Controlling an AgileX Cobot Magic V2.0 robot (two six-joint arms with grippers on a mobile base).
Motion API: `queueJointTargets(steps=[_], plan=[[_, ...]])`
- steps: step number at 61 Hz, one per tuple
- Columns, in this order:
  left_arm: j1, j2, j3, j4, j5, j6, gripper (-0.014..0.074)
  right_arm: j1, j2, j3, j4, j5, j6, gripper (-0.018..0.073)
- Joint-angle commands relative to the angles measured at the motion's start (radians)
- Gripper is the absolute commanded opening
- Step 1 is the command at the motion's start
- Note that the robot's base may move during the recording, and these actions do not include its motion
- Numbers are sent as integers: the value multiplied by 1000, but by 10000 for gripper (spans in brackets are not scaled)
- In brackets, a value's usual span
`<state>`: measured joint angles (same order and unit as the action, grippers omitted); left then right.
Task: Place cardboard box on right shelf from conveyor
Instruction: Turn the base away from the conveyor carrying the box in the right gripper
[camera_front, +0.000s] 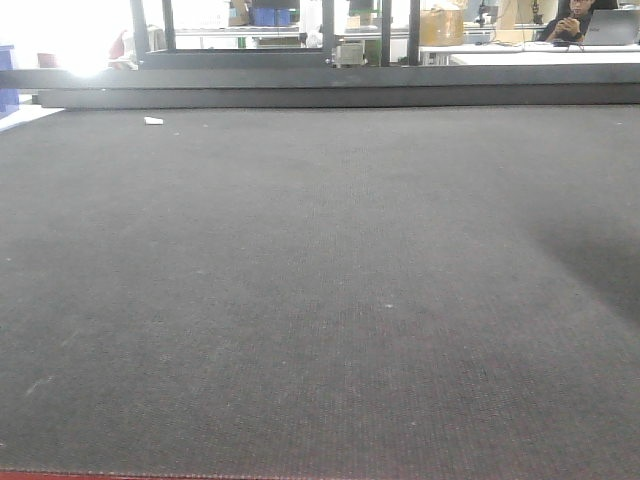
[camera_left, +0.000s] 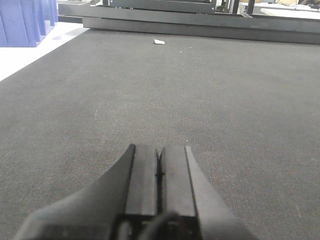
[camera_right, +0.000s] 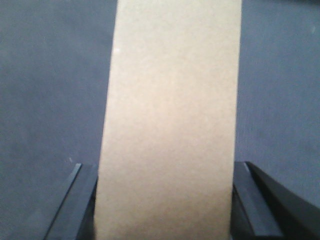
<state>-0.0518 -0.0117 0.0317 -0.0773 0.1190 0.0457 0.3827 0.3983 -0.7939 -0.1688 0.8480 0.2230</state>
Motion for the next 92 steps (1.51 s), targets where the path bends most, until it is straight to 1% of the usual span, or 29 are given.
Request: queueJointTargets(steps=[1,12,92], plan=[[1,-15,10,-6,-86,0,-116,-6,-54,-26,0,-97,-11,164],[1,-15,10,-6,-86,0,-116,-6,-118,-26,4,-98,-11,164],[1,-15,10,-6,-86,0,-116,-6,-118,-26,7,-92,-10,164]])
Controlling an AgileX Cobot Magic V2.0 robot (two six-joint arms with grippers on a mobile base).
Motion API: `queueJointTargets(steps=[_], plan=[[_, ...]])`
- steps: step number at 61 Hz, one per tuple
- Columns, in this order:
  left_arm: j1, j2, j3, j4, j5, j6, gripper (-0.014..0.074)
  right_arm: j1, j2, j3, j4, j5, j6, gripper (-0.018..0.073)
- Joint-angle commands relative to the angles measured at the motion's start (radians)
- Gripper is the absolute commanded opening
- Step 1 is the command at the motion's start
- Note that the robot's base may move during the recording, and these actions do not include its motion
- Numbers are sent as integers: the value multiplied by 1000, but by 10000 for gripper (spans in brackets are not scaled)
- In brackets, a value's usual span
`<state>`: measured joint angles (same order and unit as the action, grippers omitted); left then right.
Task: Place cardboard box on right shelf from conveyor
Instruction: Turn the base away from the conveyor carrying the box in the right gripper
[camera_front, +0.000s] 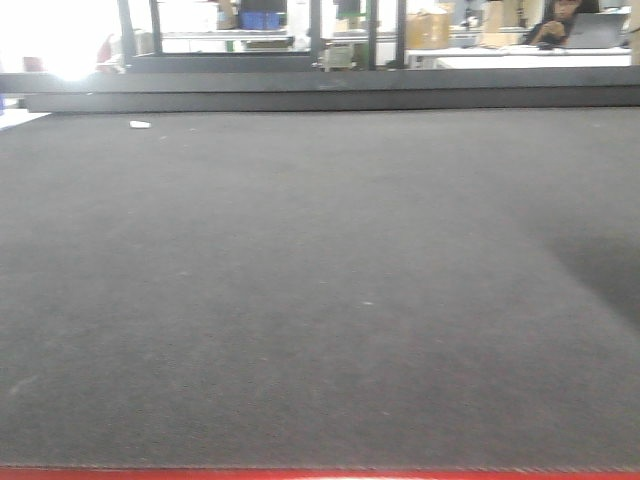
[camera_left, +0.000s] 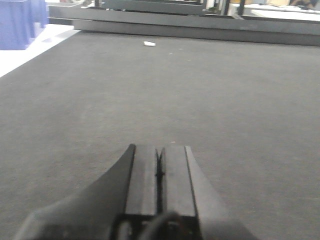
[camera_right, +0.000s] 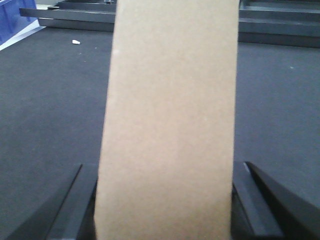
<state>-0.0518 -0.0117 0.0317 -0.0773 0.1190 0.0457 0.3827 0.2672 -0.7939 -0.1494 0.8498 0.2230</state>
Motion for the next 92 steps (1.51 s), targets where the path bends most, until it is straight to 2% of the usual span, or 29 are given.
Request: queueJointTargets(steps=[1,92], plan=[[1,-15,10,-6,-86,0,-116,-6,13,-26,-13,-94,-10,164],[1,-15,10,-6,-86,0,-116,-6,13,-26,-13,-94,-10,164]])
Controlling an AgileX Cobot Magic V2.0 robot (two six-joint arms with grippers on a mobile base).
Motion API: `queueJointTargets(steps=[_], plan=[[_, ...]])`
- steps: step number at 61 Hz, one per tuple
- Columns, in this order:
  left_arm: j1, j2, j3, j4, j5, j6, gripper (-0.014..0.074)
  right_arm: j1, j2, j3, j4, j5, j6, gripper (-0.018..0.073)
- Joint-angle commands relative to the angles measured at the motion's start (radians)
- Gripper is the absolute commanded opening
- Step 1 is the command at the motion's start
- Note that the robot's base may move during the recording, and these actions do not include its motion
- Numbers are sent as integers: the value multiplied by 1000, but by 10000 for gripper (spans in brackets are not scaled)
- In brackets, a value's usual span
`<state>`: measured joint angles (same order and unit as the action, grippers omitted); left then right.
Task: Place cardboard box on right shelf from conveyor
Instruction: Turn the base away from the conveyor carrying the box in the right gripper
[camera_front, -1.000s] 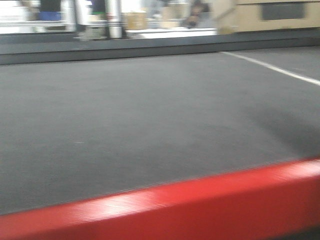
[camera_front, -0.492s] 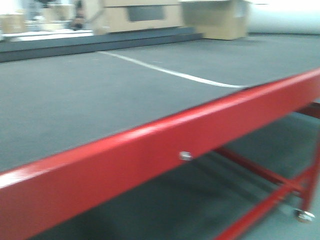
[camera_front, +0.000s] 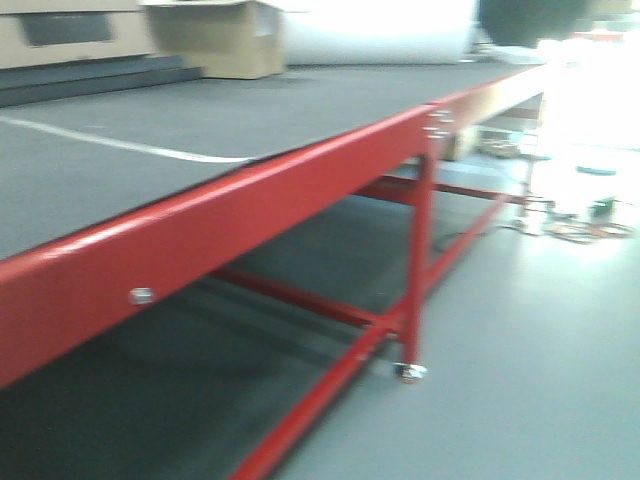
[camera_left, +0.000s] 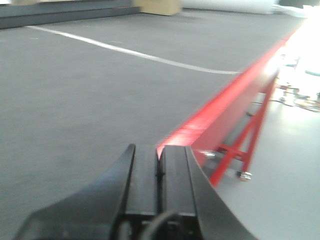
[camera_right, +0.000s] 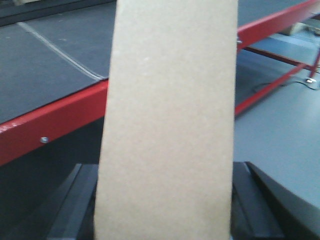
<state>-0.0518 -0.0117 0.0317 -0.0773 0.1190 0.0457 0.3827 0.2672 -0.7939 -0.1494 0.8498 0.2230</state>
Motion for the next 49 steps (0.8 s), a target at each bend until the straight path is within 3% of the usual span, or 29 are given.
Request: queueJointTargets(steps=[1,49], plan=[[1,-15,10,-6,-86,0,-116,-6,13,-26,-13,-94,-10,164],[1,-15,10,-6,-86,0,-116,-6,13,-26,-13,-93,-10,164]])
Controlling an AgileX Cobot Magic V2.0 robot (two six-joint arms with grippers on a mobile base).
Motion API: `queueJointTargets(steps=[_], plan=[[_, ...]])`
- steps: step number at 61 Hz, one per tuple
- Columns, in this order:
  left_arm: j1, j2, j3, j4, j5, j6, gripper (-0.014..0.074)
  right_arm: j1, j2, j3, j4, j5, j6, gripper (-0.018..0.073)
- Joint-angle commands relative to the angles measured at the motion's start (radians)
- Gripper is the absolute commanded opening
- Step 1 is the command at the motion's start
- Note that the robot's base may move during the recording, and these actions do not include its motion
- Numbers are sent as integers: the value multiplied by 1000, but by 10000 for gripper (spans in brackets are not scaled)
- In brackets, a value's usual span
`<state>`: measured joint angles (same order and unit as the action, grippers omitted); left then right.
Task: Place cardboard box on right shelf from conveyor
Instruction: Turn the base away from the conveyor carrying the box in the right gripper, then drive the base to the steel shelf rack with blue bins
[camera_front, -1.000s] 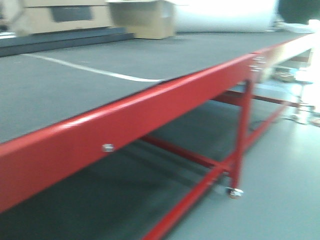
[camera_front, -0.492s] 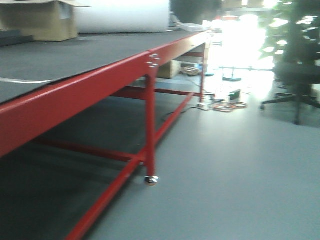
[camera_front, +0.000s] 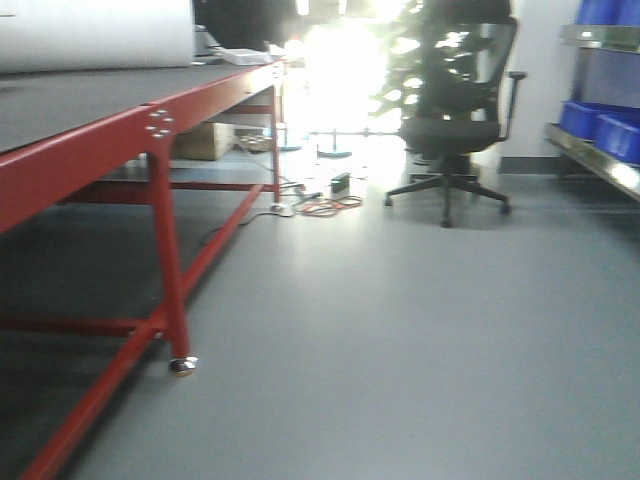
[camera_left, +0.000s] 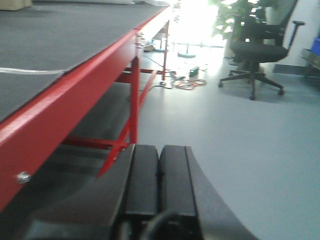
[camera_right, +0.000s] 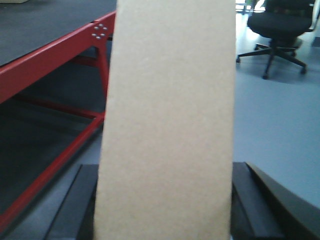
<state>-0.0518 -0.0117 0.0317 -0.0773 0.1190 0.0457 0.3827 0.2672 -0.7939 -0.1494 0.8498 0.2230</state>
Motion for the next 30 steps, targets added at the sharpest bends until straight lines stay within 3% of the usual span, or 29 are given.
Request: queueJointTargets(steps=[1,30], plan=[[1,-15,10,-6,-86,0,-116,-6,13,-26,-13,-93,-10,164],[1,-15,10,-6,-86,0,-116,-6,14,-26,-13,-93,-10,164]])
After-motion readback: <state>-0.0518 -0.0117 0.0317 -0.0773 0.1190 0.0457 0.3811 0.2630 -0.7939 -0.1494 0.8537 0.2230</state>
